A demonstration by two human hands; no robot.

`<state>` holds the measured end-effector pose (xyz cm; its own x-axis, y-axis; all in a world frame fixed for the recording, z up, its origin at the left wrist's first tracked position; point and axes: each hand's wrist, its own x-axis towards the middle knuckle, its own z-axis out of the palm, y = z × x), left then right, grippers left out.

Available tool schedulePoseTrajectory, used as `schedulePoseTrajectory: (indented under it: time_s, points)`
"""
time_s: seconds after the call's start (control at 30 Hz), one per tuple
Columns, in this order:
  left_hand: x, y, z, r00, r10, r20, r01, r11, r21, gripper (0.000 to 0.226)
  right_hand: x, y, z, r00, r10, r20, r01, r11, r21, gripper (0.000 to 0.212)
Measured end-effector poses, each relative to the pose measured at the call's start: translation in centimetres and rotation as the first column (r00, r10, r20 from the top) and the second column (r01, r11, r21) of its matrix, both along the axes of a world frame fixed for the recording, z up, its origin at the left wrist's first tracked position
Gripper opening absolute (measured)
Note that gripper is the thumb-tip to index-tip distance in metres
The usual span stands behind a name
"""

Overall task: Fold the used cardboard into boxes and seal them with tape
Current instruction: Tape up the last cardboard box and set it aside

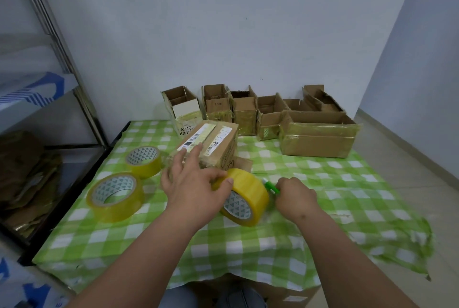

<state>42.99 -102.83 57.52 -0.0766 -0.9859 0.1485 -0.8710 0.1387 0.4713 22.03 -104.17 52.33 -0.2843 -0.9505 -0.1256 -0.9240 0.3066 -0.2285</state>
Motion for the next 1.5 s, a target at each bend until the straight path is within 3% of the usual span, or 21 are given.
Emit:
schedulePoseTrajectory:
  time_s: [0.13,0.2,0.27,0.33,0.4,0.47,0.6,0.8,0.97,1.13,1.2,1.3,1.5]
  points:
    - [-0.6,0.8,-0.4,0.999,0.04,-0.004,-0.04,0.995,-0.091,0.039,-0.2,-0.2,0.4,0.946,-0.038,0.322,0.075,0.992,-0.103,0.007]
    - [-0.9,1.2,-0.7,0.988,0.064,-0.14,-0.084,0.987,-0.137,0.033,-0.1,-0.2,1.1,0.888,-0.029,0.458,0.104,0.985,-0.138,0.005]
    - [-1.4,1.7,-0.9,0.939,0.109,-0.327,-0.14,0.988,-0.071,0.032,0.2,0.0,2.0,0.819,-0.002,0.574,0.12,0.979,-0.167,0.007]
    - [-2.0,2.3,-1.2,0.82,0.216,-0.53,-0.186,0.976,0.111,0.037,0.4,0.2,3.0,0.771,0.043,0.635,0.1,0.977,-0.188,0.012]
    - [-2.7,2.7,-1.7,0.626,0.33,-0.706,-0.182,0.943,0.28,0.04,0.4,0.3,3.8,0.746,0.09,0.66,0.063,0.977,-0.204,0.019]
    - [-3.3,3.1,-2.3,0.483,0.396,-0.781,-0.143,0.915,0.376,0.04,0.5,0.2,4.3,0.746,0.137,0.652,0.014,0.975,-0.22,0.024]
    - [-4.4,3.6,-3.2,0.31,0.46,-0.832,-0.068,0.884,0.463,0.039,1.1,0.2,5.0,0.781,0.249,0.573,-0.119,0.96,-0.255,0.024]
    - [-5.2,3.5,-3.2,0.225,0.455,-0.861,-0.018,0.886,0.464,0.023,1.9,-0.1,5.3,0.859,0.322,0.398,-0.257,0.944,-0.209,0.023]
    - [-4.8,3.2,-3.0,0.151,0.476,-0.866,0.047,0.872,0.487,0.017,1.8,-0.4,5.9,0.877,0.265,0.402,-0.155,0.946,-0.285,0.023]
    - [-4.5,2.8,-3.3,0.069,0.538,-0.84,0.156,0.826,0.541,0.032,1.6,-0.5,5.4,0.885,0.296,0.359,-0.112,0.884,-0.453,0.031]
    - [-4.6,2.7,-3.2,0.047,0.542,-0.839,0.166,0.824,0.542,0.029,1.4,-0.4,5.4,0.838,0.338,0.428,-0.114,0.876,-0.469,0.03]
    - [-4.9,2.8,-3.0,0.034,0.527,-0.849,0.125,0.841,0.527,0.015,1.2,0.3,5.8,0.663,0.376,0.647,-0.108,0.904,-0.414,0.028]
    - [-5.5,3.3,-2.9,0.03,0.484,-0.874,-0.036,0.875,0.483,0.02,1.6,0.5,6.2,0.553,0.204,0.808,0.014,0.967,-0.253,0.039]
